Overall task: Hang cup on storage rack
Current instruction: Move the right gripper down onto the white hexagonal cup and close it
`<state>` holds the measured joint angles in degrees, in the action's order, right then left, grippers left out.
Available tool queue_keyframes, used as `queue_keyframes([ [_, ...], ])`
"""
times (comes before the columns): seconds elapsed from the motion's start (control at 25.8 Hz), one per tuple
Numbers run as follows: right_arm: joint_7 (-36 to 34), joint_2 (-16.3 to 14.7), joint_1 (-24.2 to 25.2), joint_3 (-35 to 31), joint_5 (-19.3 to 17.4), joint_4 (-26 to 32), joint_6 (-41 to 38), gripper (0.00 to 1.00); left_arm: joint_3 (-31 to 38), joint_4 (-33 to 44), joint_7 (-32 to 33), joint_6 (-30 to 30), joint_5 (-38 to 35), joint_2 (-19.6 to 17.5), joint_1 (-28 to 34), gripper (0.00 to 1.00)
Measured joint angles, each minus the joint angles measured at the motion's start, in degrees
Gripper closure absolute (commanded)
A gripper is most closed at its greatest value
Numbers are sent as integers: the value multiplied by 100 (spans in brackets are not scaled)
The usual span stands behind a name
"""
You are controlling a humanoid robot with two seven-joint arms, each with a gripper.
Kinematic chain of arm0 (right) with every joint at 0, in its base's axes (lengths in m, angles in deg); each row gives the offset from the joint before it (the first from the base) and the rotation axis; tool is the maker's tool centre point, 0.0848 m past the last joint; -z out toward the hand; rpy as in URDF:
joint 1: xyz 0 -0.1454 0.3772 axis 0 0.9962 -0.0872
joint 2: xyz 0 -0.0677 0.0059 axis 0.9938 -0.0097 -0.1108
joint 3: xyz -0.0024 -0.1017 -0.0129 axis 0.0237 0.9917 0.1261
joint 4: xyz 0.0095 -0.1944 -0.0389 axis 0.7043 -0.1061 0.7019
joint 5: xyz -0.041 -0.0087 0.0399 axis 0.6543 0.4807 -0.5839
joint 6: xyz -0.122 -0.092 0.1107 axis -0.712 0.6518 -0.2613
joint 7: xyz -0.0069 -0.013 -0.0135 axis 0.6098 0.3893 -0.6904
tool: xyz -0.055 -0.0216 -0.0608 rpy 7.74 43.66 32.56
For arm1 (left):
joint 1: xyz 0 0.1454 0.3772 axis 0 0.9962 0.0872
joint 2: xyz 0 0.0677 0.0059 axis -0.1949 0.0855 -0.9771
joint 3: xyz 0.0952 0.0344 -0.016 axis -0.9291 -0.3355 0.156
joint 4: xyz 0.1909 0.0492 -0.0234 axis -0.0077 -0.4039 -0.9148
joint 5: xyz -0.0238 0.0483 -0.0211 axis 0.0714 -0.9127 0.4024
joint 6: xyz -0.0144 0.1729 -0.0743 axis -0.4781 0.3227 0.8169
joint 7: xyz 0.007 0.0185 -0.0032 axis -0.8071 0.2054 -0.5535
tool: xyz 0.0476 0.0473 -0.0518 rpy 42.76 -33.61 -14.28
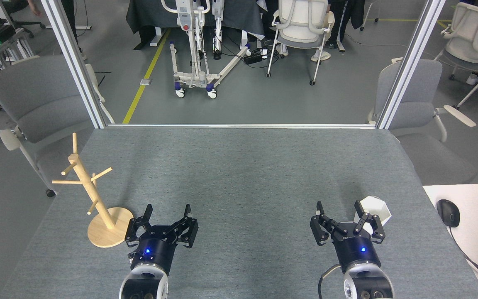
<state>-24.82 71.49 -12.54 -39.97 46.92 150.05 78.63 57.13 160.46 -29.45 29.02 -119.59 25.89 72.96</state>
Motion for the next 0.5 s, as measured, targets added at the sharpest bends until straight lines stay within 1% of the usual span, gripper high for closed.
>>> queue_keyframes([
  [0.23,-11,0,6,-15,0,-6,-15,0,-101,-11,-159,87,-21,-4,81,0],
  [0.5,-36,3,9,-27,-2,-5,-47,0,-97,140,-273,21,22,-5,104,1],
])
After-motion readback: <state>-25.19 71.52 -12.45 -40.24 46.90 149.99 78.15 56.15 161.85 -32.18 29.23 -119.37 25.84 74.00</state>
